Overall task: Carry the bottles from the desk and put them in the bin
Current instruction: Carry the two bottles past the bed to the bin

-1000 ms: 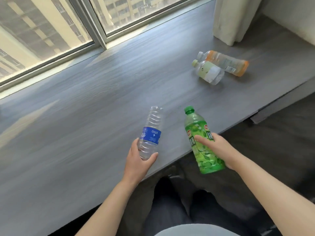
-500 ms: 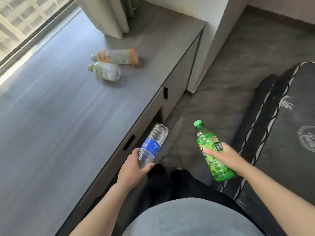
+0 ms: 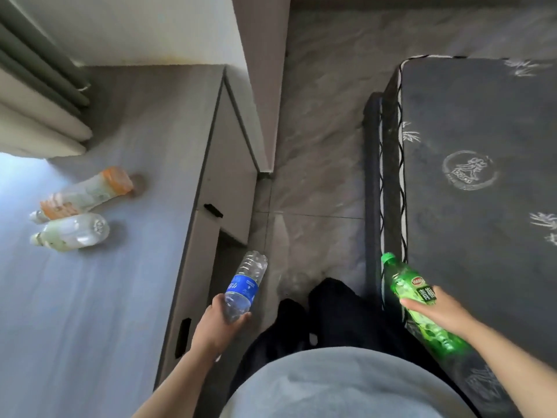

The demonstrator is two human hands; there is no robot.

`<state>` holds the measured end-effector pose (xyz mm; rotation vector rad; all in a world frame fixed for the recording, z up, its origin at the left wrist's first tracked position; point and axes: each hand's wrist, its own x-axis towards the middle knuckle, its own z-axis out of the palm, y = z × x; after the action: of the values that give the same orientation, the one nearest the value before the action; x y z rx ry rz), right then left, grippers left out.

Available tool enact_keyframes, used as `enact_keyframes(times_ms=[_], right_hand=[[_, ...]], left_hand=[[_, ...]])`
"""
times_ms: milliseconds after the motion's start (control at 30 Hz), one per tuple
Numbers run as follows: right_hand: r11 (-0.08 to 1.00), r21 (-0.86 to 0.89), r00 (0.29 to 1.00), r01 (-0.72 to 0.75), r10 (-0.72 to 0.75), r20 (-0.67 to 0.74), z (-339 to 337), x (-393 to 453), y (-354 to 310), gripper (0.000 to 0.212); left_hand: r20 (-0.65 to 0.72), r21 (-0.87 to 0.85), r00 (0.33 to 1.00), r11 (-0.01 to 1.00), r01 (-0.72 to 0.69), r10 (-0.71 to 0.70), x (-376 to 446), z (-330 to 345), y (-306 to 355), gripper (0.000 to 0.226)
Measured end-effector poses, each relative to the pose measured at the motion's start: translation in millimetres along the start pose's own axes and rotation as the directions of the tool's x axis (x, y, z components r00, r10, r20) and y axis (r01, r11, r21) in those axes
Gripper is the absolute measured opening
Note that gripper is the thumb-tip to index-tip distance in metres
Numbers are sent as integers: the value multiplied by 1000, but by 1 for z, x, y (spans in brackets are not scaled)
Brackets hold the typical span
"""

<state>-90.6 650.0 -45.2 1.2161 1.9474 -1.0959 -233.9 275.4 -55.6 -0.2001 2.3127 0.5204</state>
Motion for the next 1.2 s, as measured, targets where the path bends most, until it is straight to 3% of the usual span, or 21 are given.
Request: enact_keyframes(times_ms=[67,133,433,600,667,767,900,1033,1200], right_hand=[[998,17,998,-62,62,-4,-11,5,11,65],[993,58,994,-108,108,-5,-24,15,17,73],[992,51,993,-117,118,-23,-113,94,-14,33],[997,61,998,-53,56,-38,-156,130,-70,30],[997,54,998,-56,57,-14,-169,146,-89,49],[996,78,999,-46,46,5,-189,172,-117,21],[992,91,996,-88,90,-14,-211,201,-146,37],[967,222,989,-124,138,-45,-228,224,-169,25],[929,303,971,-211,234,-43,-258,258,-181,30]], left_hand=[[15,48,1000,999,-19,18,16,-4,23,49],[19,64,999,997,-33,32,33,-6,51,49],[-9,90,999,995,-44,45,91,-5,165,53],[-34,61,999,998,32,-30,118,-20,193,56],[-30,72,998,996,57,-55,135,-28,205,58],[-49,43,996,996,76,-74,168,-43,231,62],[-26,49,998,997,54,-53,212,-69,277,64],[11,91,1000,996,-14,13,259,-95,344,61],[27,104,992,986,-126,124,309,-120,432,60]])
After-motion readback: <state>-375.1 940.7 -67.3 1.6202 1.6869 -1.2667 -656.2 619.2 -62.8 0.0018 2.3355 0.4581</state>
